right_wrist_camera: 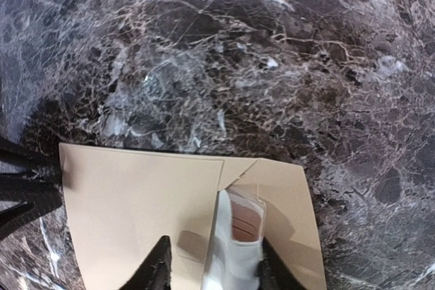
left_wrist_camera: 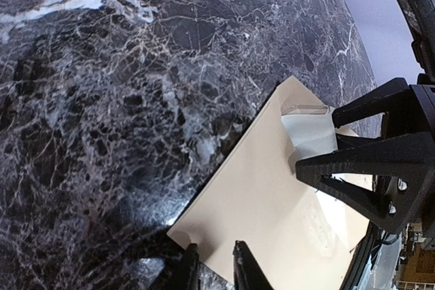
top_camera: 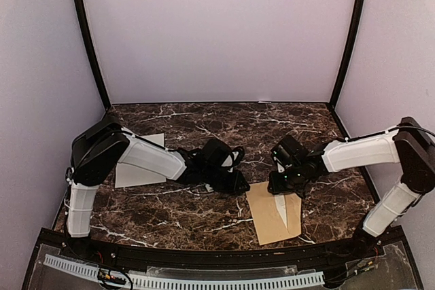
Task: Place the letter into the envelope and seal it
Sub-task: Place the letter in the envelope.
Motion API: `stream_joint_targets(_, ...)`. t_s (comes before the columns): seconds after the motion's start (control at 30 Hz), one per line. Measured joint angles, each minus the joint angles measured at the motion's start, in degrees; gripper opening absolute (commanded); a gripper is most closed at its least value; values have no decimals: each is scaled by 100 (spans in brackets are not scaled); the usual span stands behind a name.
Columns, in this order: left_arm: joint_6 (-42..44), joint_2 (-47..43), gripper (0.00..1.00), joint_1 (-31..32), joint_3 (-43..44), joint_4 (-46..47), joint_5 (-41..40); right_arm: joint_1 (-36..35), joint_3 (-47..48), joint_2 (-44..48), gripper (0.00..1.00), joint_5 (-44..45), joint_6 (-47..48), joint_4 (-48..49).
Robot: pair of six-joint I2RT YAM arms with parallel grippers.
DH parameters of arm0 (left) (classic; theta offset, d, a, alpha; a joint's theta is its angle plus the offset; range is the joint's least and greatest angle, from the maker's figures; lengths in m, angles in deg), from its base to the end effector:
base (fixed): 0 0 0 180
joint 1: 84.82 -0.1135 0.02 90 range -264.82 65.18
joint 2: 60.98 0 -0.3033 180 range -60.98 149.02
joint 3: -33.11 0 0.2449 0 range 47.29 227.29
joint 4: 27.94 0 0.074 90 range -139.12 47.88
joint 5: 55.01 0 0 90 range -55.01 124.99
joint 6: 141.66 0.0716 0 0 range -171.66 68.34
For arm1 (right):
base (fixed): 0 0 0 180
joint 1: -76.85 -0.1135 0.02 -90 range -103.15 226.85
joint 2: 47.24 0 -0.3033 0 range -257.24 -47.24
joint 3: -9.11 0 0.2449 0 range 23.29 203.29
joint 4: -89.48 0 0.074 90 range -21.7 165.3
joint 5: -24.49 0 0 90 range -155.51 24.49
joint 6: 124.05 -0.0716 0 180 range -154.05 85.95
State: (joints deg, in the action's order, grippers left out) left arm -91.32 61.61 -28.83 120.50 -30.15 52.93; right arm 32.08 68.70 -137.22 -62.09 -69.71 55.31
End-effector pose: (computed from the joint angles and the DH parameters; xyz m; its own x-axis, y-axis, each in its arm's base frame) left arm 0.2594 -0.4238 0.1415 -0.8523 0.1775 -0.4921 0.4956 0.5749 -0.6510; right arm 0.2115 0.2038 0.1615 -0.9201 -0.0931 -0.3804 -0.1827 0.9612 0.2067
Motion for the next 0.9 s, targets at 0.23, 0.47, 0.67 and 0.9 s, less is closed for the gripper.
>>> stream_joint_targets(0.23, 9, 37, 17, 0, 57, -9, 2, -50, -46, 422, 51, 127, -238, -258)
stream_joint_targets(0.47, 11, 39, 17, 0, 57, -9, 4, 9, -501, 787, 47, 24, -455, -227)
stream_joint_targets(0.67, 13, 39, 17, 0, 57, -9, 7, 101, -584, 654, 34, -20, -564, -138)
stream_joint_targets(0.9, 17, 42, 17, 0, 57, -7, 13, 138, -566, 525, 25, -20, -551, 24)
